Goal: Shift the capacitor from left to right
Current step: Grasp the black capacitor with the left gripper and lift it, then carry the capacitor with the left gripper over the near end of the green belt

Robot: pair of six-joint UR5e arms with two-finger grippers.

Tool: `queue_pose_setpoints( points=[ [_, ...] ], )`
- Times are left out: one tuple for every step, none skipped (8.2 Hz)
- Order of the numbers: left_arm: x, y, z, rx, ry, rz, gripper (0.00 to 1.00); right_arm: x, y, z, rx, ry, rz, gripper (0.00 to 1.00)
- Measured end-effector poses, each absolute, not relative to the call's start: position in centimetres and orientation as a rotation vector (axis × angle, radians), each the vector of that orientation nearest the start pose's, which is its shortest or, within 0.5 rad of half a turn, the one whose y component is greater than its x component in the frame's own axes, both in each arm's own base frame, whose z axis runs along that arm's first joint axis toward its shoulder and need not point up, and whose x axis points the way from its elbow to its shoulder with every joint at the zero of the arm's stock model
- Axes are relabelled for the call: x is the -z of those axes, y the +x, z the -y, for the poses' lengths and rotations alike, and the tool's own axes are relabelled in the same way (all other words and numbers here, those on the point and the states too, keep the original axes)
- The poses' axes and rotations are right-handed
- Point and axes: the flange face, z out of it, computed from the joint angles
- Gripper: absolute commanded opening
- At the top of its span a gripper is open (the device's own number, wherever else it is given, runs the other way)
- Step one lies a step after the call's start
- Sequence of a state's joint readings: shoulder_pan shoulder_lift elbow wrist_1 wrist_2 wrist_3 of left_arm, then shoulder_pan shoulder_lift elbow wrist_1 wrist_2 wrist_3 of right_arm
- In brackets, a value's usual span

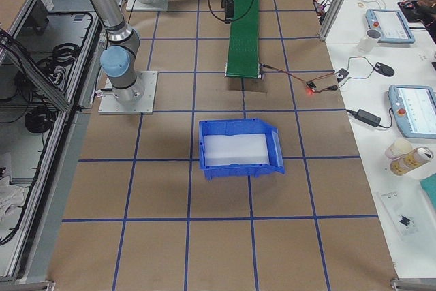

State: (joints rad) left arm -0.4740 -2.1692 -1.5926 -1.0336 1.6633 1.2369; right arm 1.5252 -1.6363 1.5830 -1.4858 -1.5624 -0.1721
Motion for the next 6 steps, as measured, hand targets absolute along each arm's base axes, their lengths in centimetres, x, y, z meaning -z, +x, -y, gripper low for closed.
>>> queue_pose_setpoints(
  points=[
    [-17.7, 52.2, 40.6, -0.190, 0.226, -3.171, 0.30, -50.5, 11.3, 46.6, -0.049, -0.198, -3.123, 1.00],
    [-17.5, 52.2, 40.6, -0.195, 0.229, -3.173, 0.12, -50.5, 11.3, 46.6, -0.048, -0.198, -3.123, 1.00],
    [-17.6, 52.2, 40.5, -0.197, 0.229, -3.173, 0.01, -50.5, 11.4, 46.6, -0.049, -0.199, -3.123, 1.00],
    [-17.6, 52.2, 40.5, -0.200, 0.229, -3.175, 0.00, -50.5, 11.4, 46.6, -0.049, -0.199, -3.122, 1.00],
    [-18.0, 52.1, 40.4, -0.199, 0.229, -3.174, 0.00, -50.5, 11.4, 46.6, -0.048, -0.199, -3.122, 1.00],
    [-18.6, 52.0, 40.4, -0.198, 0.230, -3.173, 0.00, -50.5, 11.4, 46.6, -0.049, -0.199, -3.122, 1.00]
  ],
)
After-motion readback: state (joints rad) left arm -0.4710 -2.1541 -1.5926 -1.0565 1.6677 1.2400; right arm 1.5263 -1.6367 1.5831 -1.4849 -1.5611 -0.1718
